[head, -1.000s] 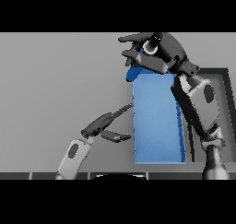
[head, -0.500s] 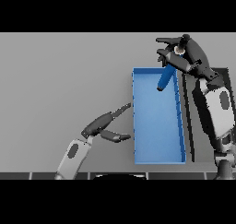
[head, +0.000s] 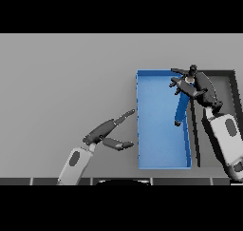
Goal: Pick up the blue pipe and place it into the blue bin.
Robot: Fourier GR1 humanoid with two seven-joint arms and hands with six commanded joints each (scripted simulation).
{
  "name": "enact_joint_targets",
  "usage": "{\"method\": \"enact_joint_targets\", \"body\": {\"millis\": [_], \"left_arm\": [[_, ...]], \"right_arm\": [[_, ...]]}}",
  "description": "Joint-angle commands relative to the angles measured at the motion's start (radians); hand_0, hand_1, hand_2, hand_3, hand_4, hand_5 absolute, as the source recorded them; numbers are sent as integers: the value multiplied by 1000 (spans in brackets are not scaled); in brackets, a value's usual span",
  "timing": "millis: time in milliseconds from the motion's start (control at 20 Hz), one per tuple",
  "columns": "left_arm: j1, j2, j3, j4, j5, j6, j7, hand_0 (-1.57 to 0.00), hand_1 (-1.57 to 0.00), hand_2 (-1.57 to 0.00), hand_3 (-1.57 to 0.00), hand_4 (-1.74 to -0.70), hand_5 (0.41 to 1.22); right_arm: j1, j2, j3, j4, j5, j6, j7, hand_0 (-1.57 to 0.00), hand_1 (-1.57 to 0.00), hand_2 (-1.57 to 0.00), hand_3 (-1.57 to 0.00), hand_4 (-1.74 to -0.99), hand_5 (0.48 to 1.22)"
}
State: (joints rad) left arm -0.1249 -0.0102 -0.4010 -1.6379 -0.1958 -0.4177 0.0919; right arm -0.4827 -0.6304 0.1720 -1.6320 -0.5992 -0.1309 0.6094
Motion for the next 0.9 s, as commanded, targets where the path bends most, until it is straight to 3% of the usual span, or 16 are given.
{"method": "enact_joint_targets", "body": {"millis": [0,50,250,300,400,500,650,850], "left_arm": [[-2,-3,0,-2,-1,4,7,1,1,1,1,-888,422],[-9,-5,3,3,-1,5,12,1,1,1,1,-887,420],[-15,-8,0,-3,-2,5,18,1,1,1,1,-883,421],[-11,-8,-1,-3,-3,6,20,1,1,1,1,-882,421],[-16,-7,2,0,-4,7,27,1,1,1,1,-878,422],[-13,-4,2,-1,-10,11,20,1,1,1,1,-878,427],[-9,6,12,-9,9,-2,25,1,1,1,1,-881,429],[-3,-8,-3,-12,2,4,29,1,1,1,1,-886,426]], "right_arm": [[18,-2,20,5,3,-26,0,-1571,-1571,-1571,-1521,-1741,1221],[22,-7,49,10,14,-52,0,-1571,-1571,-1571,-1255,-1741,1221],[25,-97,211,81,1,-144,0,-1571,-1548,-1571,-847,-1741,1221],[5,-118,274,108,-30,-175,0,-1465,-1336,-1339,-788,-1678,1221],[-43,-189,376,141,-105,-213,0,-937,-855,-856,-504,-1503,1221],[-96,-240,487,168,-168,-201,0,-599,-547,-548,-322,-1337,1221],[-167,-293,618,158,-183,-146,-8,-306,-279,-280,-164,-1175,1084],[-211,-323,690,176,-184,-113,1,-125,-114,-114,-67,-1078,898]]}}
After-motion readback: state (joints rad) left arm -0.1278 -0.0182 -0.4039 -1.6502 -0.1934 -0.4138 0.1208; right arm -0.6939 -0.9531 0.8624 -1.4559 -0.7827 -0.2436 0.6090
